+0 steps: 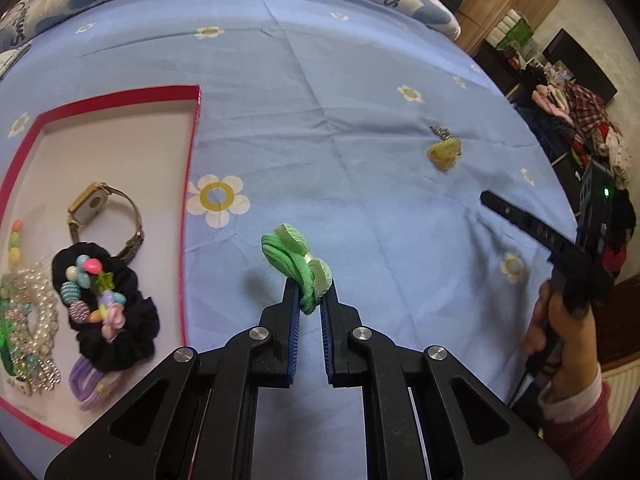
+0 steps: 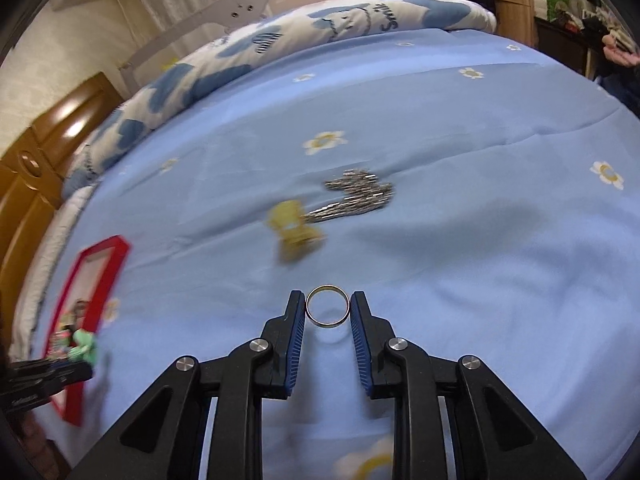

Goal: Organize jewelry
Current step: 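Carry the green hair tie and gold ring over the red tray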

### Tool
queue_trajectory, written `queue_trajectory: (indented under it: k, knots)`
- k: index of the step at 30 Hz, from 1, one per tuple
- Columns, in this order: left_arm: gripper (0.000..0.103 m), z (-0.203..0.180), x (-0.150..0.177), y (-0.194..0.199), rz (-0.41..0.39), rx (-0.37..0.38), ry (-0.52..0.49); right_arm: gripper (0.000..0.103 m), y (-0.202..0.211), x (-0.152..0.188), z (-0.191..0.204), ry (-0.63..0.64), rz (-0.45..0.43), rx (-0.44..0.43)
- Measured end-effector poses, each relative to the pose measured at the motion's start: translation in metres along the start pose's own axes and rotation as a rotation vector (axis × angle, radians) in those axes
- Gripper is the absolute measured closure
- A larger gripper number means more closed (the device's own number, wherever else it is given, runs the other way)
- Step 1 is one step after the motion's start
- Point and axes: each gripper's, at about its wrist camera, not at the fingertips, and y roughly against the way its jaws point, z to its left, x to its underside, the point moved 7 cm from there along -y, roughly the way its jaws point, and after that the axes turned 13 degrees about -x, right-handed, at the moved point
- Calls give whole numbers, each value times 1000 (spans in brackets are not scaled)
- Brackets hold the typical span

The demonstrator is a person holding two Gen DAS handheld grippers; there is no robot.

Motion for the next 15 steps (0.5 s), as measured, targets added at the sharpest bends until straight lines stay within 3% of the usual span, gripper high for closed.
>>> queue_trajectory:
  k: [9,15]
  knots:
    - [95,14,4,26,-43,2,19,80,7,31,65,-6,25,-161]
    - [95,35,13,36,-54,-3,58,80,6,45,104,15,49,-220]
